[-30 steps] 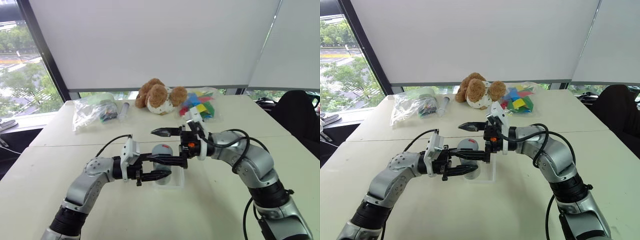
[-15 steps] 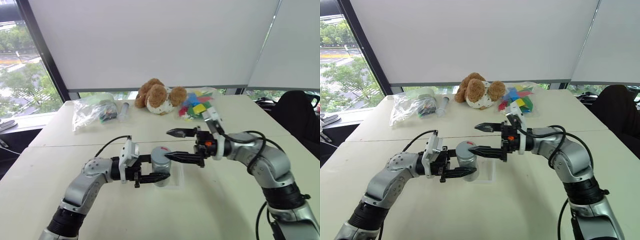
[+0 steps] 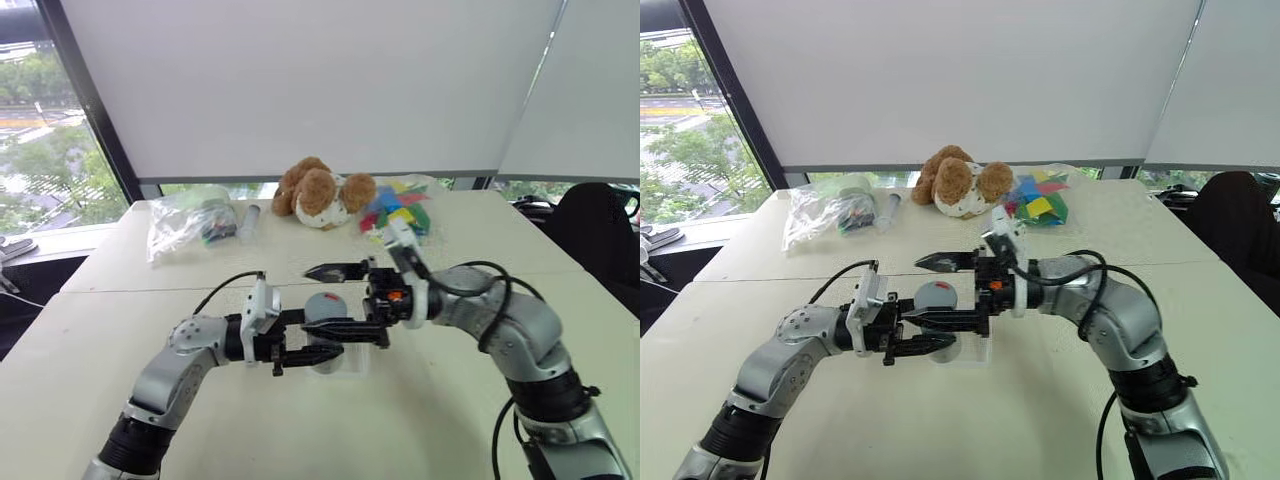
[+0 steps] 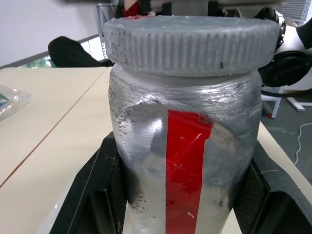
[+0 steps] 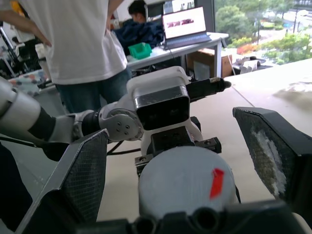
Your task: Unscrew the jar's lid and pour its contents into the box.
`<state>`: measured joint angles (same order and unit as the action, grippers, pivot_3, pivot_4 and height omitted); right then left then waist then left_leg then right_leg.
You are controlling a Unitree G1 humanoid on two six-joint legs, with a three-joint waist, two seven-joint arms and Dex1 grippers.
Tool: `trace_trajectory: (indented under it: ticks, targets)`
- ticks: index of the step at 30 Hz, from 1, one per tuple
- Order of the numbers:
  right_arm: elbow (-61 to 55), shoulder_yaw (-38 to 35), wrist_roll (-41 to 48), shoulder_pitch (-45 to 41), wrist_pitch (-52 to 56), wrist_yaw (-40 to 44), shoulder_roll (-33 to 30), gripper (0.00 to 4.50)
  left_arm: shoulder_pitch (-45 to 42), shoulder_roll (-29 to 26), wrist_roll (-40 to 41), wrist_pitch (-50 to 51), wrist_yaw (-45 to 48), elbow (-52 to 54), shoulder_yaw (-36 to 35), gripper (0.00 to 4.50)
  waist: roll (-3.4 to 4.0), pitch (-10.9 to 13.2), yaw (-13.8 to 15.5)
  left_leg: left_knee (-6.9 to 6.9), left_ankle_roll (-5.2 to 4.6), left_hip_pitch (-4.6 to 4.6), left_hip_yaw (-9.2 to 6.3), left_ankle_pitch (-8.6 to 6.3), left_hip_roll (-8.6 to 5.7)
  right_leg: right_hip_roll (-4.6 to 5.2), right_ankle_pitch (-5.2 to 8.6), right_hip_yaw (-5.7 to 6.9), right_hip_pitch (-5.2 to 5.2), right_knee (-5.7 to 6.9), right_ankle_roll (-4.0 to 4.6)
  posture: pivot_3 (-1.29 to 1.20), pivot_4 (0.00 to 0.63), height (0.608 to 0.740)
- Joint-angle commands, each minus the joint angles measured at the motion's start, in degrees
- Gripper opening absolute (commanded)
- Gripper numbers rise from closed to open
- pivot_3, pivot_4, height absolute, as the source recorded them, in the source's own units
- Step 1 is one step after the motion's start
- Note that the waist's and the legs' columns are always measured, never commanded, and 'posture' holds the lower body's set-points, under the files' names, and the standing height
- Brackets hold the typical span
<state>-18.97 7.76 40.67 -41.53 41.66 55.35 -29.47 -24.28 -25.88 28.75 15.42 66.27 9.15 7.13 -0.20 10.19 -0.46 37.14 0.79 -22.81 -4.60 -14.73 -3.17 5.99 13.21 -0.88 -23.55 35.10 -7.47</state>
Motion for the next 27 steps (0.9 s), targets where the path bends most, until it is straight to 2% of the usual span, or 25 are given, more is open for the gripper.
trace_trajectory:
  ticks: [1, 8, 17, 27]
  targets:
    - [0.7, 0.5, -2.5, -2.3, -1.9, -0.9, 0.8, 4.45, -0.3, -0.1, 0.5, -0.7, -0.1, 1.7, -0.4, 2.10, 0.00, 0.0, 0.0, 0.00, 0.00, -0.01, 0.01, 0.00, -0.01, 0.01, 0.00, 0.00, 0.00, -0.01, 0.00, 0.00, 0.150, 0.740]
    - [2.3, 1.1, -4.3, -2.9, -2.8, -0.7, 1.9, 4.45, 0.4, -0.3, 0.6, -0.6, -0.4, 2.3, -0.4, 2.10, 0.00, 0.0, -0.3, -0.04, 0.00, 0.00, 0.00, 0.00, 0.00, -0.02, 0.00, 0.00, -0.04, 0.01, 0.00, 0.00, 0.150, 0.740]
    - [3.1, 1.2, -5.4, -1.9, -2.1, 1.8, -0.4, 4.45, 0.5, -0.2, 0.6, -0.4, -0.8, 2.5, -0.4, 2.10, 0.00, 0.0, -0.2, -0.04, 0.00, 0.00, 0.00, 0.00, 0.01, -0.03, 0.00, 0.00, -0.04, 0.01, 0.00, 0.00, 0.150, 0.740]
    - [5.4, -2.5, -5.6, 1.5, -3.8, 3.0, -3.5, 4.45, 0.5, -0.7, 1.0, 0.0, -0.8, 3.0, -0.4, 2.10, 0.00, 0.0, -0.2, -0.04, 0.00, 0.00, 0.00, 0.00, 0.00, -0.03, 0.00, 0.01, -0.03, 0.01, 0.00, 0.00, 0.150, 0.740]
